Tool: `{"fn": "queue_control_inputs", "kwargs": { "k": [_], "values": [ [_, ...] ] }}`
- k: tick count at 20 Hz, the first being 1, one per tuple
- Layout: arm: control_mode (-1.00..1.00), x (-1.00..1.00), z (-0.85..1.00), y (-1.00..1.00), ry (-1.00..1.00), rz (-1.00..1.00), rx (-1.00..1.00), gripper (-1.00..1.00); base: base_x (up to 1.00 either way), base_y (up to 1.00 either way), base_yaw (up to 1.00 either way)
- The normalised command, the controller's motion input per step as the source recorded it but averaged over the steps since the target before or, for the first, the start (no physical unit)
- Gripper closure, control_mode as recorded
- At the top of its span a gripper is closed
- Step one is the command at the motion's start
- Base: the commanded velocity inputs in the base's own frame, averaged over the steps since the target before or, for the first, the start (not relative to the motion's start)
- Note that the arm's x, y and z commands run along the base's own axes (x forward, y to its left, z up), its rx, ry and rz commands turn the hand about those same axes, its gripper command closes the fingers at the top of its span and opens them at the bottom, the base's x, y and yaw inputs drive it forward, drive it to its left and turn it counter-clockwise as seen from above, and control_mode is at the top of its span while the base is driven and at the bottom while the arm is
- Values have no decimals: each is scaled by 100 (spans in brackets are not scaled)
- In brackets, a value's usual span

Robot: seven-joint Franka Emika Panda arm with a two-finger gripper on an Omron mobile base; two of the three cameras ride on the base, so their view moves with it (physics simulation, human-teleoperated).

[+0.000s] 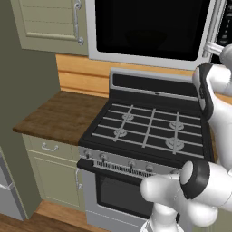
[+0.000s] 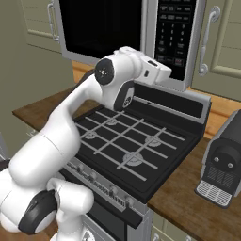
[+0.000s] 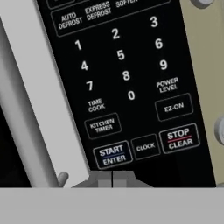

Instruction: Pick the lemon wedge from the sink and place it in the bowl. Then pick the bowl and place it in the microwave. Then close the microwave door and press the start button.

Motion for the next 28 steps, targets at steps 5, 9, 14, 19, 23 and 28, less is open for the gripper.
{"fn": "queue_control_inputs", "kwargs": {
  "k": [5, 9, 14, 19, 23, 28],
  "values": [
    [-100, 23, 0, -16, 0, 0, 4, 100, 0, 0, 0],
    [-100, 20, 0, -9, 0, 0, 2, 100, 0, 0, 0],
    [-100, 20, 0, 0, 0, 0, 0, 100, 0, 0, 0],
    [-100, 26, 0, -6, 0, 0, 0, 100, 0, 0, 0],
    [-100, 16, -4, -22, 0, 0, 2, 100, 0, 0, 0],
    [-100, 51, -35, -8, -3, 13, 11, 100, 0, 0, 0]
  ]
}}
